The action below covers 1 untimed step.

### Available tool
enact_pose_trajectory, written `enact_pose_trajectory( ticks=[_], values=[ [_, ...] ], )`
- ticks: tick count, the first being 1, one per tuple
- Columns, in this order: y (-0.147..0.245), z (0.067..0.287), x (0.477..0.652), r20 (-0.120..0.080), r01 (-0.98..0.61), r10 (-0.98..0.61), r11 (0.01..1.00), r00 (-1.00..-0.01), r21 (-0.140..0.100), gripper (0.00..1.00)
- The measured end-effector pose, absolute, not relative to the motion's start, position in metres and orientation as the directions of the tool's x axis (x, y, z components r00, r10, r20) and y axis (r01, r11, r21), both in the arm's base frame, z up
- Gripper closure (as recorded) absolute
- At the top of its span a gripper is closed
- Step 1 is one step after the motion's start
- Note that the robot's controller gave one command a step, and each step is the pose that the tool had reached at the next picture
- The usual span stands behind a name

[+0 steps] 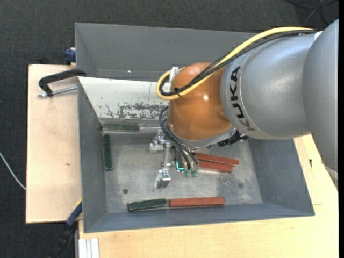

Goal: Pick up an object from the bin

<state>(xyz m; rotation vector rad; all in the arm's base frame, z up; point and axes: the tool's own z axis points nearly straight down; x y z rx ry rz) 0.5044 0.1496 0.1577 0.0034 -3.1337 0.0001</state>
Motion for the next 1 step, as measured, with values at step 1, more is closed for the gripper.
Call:
enact_pose_trajectory(
  ticks=[1],
  values=[
    [0.1489,0.1614,0.5065,0.0,0.0,0.0,1.0,-1.0,0.001,0.0]
  ],
)
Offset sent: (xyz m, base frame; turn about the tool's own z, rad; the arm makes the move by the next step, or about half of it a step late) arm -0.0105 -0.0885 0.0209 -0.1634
